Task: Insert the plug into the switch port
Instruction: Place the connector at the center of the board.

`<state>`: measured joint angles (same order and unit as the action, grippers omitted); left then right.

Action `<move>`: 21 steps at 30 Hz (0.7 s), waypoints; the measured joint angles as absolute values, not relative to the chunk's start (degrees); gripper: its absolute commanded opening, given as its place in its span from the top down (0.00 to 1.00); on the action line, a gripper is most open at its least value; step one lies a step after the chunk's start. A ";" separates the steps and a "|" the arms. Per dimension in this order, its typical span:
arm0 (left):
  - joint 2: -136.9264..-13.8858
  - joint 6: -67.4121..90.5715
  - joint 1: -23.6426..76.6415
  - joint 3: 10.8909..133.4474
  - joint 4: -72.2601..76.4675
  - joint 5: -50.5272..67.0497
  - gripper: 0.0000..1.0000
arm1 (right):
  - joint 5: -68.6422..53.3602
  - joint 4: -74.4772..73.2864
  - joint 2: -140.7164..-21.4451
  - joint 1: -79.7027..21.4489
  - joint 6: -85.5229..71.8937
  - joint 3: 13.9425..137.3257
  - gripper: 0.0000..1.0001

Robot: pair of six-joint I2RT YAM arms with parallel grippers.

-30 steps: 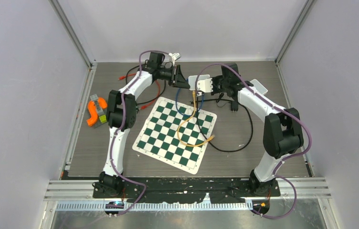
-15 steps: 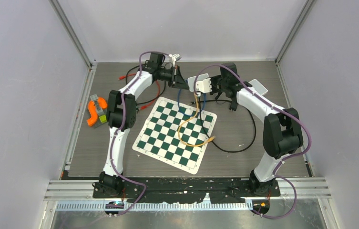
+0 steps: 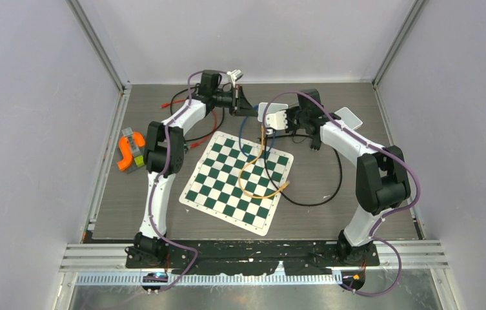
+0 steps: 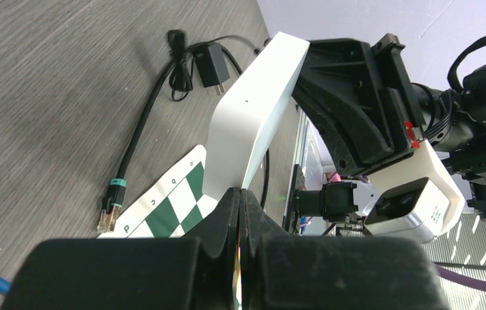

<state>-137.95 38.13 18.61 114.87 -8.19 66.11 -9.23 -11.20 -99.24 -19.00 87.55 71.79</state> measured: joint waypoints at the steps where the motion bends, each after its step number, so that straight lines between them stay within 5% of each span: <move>1: -137.95 38.54 18.61 114.80 -7.64 66.19 1.00 | -9.28 -11.49 -99.24 -19.00 87.09 71.79 0.95; 13: -137.29 40.01 21.04 113.99 -4.86 66.46 0.99 | -17.23 -10.87 -99.26 -22.74 79.29 73.95 0.95; 17: -136.03 37.80 20.75 112.62 -7.25 63.81 0.73 | -17.82 -9.74 -99.26 -20.91 74.48 73.56 0.95; 21: -134.61 32.58 19.79 112.46 -14.28 54.52 0.59 | -17.87 -7.09 -99.24 -17.65 64.53 71.75 0.88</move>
<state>-134.61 32.58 19.79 112.46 -14.28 54.52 -17.87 -7.09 -99.24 -17.65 64.53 71.75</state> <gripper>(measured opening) 0.331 0.063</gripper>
